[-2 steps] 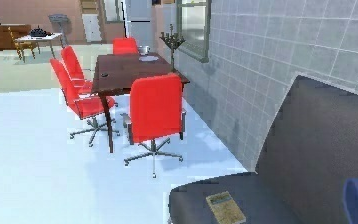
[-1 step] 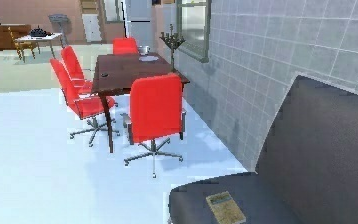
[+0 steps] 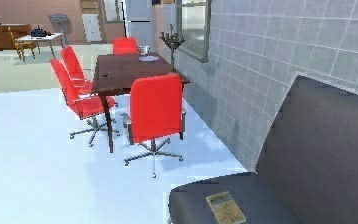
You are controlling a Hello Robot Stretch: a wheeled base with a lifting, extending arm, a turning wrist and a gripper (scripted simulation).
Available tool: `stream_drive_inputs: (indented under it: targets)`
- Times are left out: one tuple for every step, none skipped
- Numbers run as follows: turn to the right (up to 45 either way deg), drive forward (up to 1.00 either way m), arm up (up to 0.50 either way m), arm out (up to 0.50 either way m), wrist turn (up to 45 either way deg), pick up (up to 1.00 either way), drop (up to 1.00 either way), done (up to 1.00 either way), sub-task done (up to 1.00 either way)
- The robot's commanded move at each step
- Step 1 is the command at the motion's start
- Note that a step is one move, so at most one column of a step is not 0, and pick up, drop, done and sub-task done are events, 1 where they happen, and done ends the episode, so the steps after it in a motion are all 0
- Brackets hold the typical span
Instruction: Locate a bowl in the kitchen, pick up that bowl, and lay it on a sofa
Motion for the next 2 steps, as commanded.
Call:
stream_drive_inputs:
  targets:
    - [0.0, 0.0, -0.4, 0.0, 0.0, 0.0, 0.0, 0.0, 0.0]
    - [0.0, 0.0, -0.32, 0.0, 0.0, 0.0, 0.0, 0.0, 0.0]
